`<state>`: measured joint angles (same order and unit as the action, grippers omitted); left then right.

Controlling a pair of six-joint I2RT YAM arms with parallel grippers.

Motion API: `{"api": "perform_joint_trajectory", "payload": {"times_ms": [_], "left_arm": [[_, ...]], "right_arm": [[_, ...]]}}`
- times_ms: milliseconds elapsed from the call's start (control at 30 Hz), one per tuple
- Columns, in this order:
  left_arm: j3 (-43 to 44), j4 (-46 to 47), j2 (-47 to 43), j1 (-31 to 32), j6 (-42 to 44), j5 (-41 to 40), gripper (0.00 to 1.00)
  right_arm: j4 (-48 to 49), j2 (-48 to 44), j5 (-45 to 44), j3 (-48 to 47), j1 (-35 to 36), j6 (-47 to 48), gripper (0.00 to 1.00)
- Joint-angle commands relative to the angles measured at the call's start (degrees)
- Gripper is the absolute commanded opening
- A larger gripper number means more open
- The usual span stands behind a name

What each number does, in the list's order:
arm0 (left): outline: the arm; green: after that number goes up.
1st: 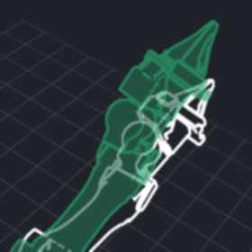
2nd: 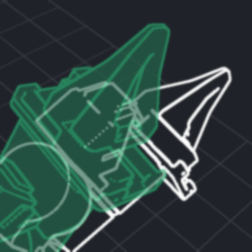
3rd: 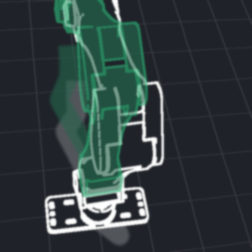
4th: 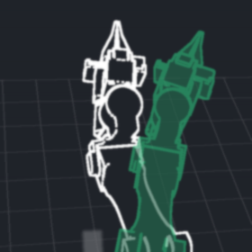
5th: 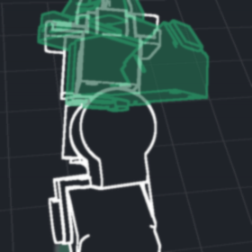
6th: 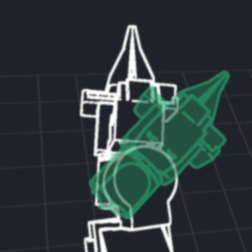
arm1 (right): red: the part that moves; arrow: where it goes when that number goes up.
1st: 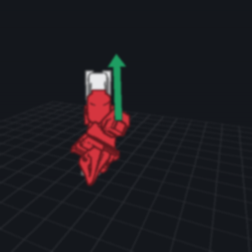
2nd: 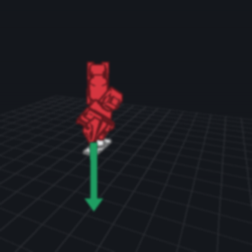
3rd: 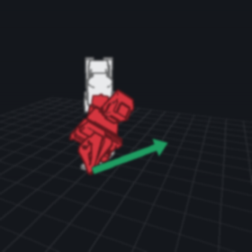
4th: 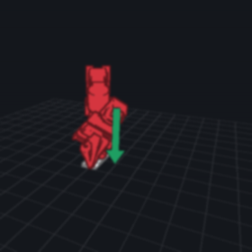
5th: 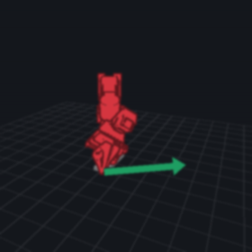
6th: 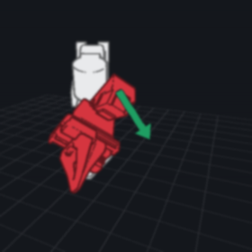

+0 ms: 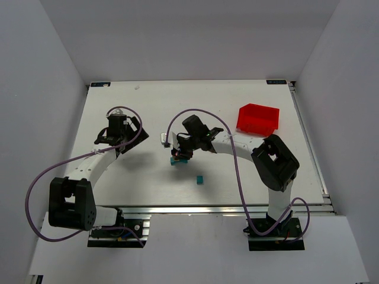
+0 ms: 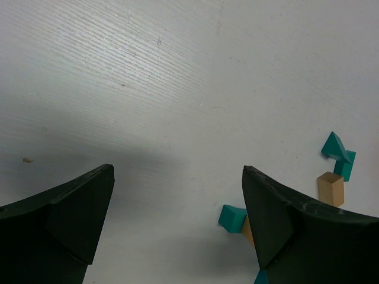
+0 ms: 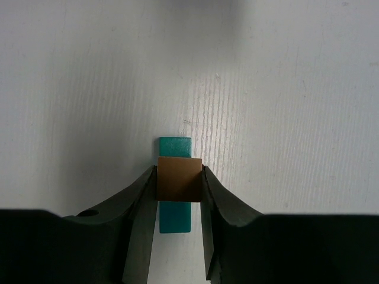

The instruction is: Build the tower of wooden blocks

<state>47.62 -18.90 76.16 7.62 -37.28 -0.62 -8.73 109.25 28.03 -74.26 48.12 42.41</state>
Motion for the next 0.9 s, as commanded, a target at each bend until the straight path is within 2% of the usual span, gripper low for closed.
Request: {"api": "perform_joint_trajectory", "payload": {"times_ms": [0, 133, 300, 467, 867], "left_arm": [[-0.2, 0.8, -2.4, 0.3, 0.6, 0.6, 0.98], [-0.3, 0.9, -2.6, 0.5, 0.7, 0.5, 0.98], [-0.2, 1.0, -2.7, 0.6, 0.9, 0.5, 0.98], [-0.9, 1.8, -3.2, 0.6, 1.0, 0.6, 0.98], [-1.0, 2.1, -3.8, 0.6, 1.2, 2.7, 0.98]], "right_arm": [[1.3, 0.1, -0.1, 0.6, 0.0, 0.4, 0.21], [1.6, 0.1, 0.1, 0.9, 0.0, 0.3, 0.24], [1.7, 0.0, 0.0, 1.0, 0.0, 0.0, 0.35], [1.3, -0.2, -0.1, 0.9, 0.1, 0.5, 0.42], [1.8, -0.5, -0.9, 0.9, 0.1, -0.1, 0.55]]}}
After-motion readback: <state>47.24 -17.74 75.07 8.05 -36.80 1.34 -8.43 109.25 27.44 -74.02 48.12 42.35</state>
